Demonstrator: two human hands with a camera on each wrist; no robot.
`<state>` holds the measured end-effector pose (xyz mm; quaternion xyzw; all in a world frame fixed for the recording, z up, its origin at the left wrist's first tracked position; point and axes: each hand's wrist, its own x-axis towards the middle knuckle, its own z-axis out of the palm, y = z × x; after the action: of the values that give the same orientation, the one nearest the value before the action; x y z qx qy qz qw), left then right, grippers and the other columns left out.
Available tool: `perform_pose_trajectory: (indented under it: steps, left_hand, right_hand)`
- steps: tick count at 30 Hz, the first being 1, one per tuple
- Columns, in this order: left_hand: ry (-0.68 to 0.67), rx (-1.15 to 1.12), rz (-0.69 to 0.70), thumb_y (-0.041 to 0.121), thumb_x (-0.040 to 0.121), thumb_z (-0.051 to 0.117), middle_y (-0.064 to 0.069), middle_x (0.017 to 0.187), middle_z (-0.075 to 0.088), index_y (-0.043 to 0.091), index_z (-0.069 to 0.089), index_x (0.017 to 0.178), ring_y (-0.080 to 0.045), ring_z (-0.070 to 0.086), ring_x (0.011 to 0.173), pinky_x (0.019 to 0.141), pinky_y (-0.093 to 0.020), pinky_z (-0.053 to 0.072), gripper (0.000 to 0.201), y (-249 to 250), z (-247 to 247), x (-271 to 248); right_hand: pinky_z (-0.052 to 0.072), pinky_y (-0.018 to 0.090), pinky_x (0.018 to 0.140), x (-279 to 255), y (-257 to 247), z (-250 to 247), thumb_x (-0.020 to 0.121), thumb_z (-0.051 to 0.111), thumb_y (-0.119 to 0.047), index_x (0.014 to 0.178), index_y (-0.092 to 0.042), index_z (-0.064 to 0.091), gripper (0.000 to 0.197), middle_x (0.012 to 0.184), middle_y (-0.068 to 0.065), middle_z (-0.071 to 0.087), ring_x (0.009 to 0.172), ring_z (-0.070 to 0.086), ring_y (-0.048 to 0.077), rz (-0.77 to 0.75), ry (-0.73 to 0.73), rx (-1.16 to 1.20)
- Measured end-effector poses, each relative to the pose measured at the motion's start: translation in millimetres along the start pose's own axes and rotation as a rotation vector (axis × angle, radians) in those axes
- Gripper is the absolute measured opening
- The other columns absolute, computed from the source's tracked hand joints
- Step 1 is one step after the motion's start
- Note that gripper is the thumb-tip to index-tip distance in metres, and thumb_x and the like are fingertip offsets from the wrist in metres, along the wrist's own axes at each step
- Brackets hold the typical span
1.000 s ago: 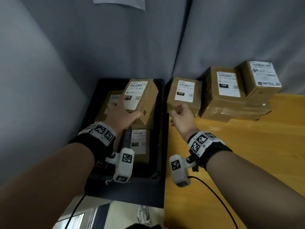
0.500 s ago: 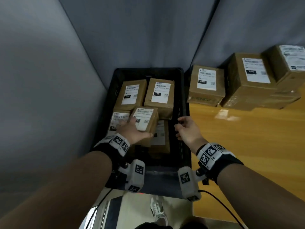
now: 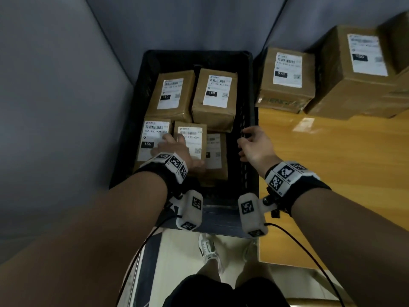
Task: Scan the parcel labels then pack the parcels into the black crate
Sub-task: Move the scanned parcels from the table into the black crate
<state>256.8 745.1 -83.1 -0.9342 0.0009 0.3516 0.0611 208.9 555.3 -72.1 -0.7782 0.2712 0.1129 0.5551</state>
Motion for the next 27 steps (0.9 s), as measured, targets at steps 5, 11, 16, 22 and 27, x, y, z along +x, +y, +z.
perform_pose_trajectory:
  steps: [5,11,16,22,27]
  left_hand:
    - [0.21,0.208,0.459,0.065,0.076,0.062,-0.011,0.161,0.003,0.032,0.021,0.15,-0.032,-0.003,0.147,0.116,-0.056,-0.005,0.091,12,8,9]
    - [0.187,0.419,0.483,0.057,0.078,0.064,-0.009,0.149,0.031,0.032,0.038,0.142,-0.033,0.016,0.143,0.115,-0.056,-0.003,0.074,11,9,16]
    - [0.139,0.314,0.434,0.046,0.082,0.064,-0.008,0.142,0.034,0.034,0.039,0.141,-0.031,0.03,0.135,0.113,-0.055,0.02,0.066,11,13,15]
    - [0.051,0.1,0.43,0.04,0.09,0.055,-0.011,0.139,0.046,0.024,0.048,0.137,-0.029,0.047,0.124,0.101,-0.044,0.044,0.05,8,3,17]
    - [0.157,-0.108,0.427,0.035,0.095,0.053,-0.016,0.136,0.05,0.011,0.051,0.134,-0.031,0.043,0.128,0.103,-0.038,0.039,0.046,15,-27,5]
  right_hand:
    - [0.052,0.024,0.058,3,12,-1,0.098,0.049,-0.01,0.123,-0.015,0.046,0.025,0.09,0.005,0.057,0.072,0.061,0.016,-0.017,0.019,0.01]
    - [0.056,0.03,0.061,8,13,-1,0.097,0.049,-0.011,0.119,-0.017,0.046,0.023,0.089,0.005,0.059,0.072,0.063,0.02,-0.029,0.022,-0.042]
    - [0.059,0.032,0.063,10,11,-5,0.098,0.047,-0.009,0.124,-0.014,0.045,0.026,0.094,0.011,0.062,0.067,0.063,0.02,-0.009,0.013,-0.003]
    - [0.06,0.032,0.062,8,11,-13,0.099,0.044,-0.006,0.124,-0.015,0.044,0.026,0.091,0.011,0.063,0.067,0.062,0.021,0.03,-0.044,0.065]
    - [0.057,0.033,0.058,6,7,-28,0.099,0.045,-0.006,0.125,-0.013,0.045,0.027,0.088,0.013,0.064,0.063,0.06,0.022,0.071,-0.062,0.075]
